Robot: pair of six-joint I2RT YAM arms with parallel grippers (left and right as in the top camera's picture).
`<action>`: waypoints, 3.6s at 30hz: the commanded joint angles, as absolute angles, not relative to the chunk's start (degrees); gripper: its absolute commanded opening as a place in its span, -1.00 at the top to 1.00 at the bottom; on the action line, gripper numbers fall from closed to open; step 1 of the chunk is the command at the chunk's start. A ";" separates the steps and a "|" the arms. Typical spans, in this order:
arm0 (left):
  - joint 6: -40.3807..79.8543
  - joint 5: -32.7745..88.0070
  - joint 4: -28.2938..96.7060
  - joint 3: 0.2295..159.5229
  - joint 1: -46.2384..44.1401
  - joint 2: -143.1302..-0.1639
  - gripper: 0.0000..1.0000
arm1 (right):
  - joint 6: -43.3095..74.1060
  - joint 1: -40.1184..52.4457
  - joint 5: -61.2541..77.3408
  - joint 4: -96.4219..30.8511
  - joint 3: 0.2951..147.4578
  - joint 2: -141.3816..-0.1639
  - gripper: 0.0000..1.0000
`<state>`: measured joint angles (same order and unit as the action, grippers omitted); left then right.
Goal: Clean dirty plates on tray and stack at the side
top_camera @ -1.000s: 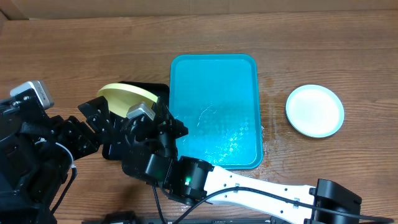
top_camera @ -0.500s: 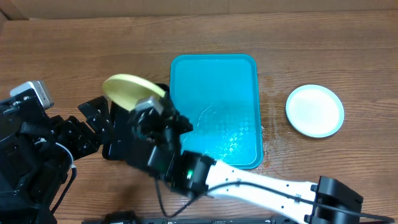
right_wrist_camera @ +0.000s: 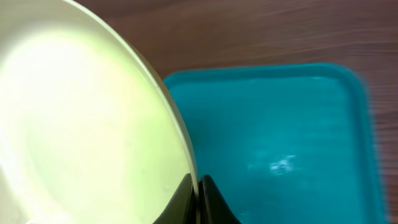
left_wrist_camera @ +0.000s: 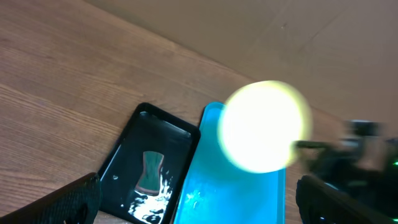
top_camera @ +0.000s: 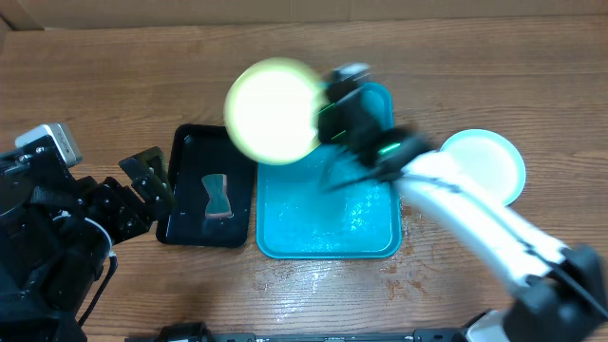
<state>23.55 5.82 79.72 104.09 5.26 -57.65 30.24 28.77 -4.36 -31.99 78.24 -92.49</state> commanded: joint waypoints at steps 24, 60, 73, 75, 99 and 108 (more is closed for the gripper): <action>22.46 6.44 79.55 104.77 5.28 -57.74 -0.99 | 26.13 -30.72 15.29 -61.69 70.78 -101.82 0.43; 16.03 8.64 80.99 103.94 5.23 -60.42 -1.00 | 16.34 17.41 22.11 -60.71 71.31 -80.38 0.02; 13.89 13.26 94.72 100.31 4.75 -83.94 -0.83 | 16.51 17.41 21.45 -60.97 71.31 -80.38 -0.01; 13.89 12.84 94.65 100.01 3.95 -85.95 -0.79 | 16.53 17.41 21.45 -60.95 71.31 -80.38 -0.02; 27.11 -10.92 93.06 98.45 -3.77 -49.52 -0.99 | 14.96 17.41 15.03 -54.30 71.33 -48.53 -0.99; 32.82 -10.57 89.82 98.45 -3.77 -48.58 -1.00 | 14.96 17.41 15.03 -54.76 71.31 -47.40 -0.99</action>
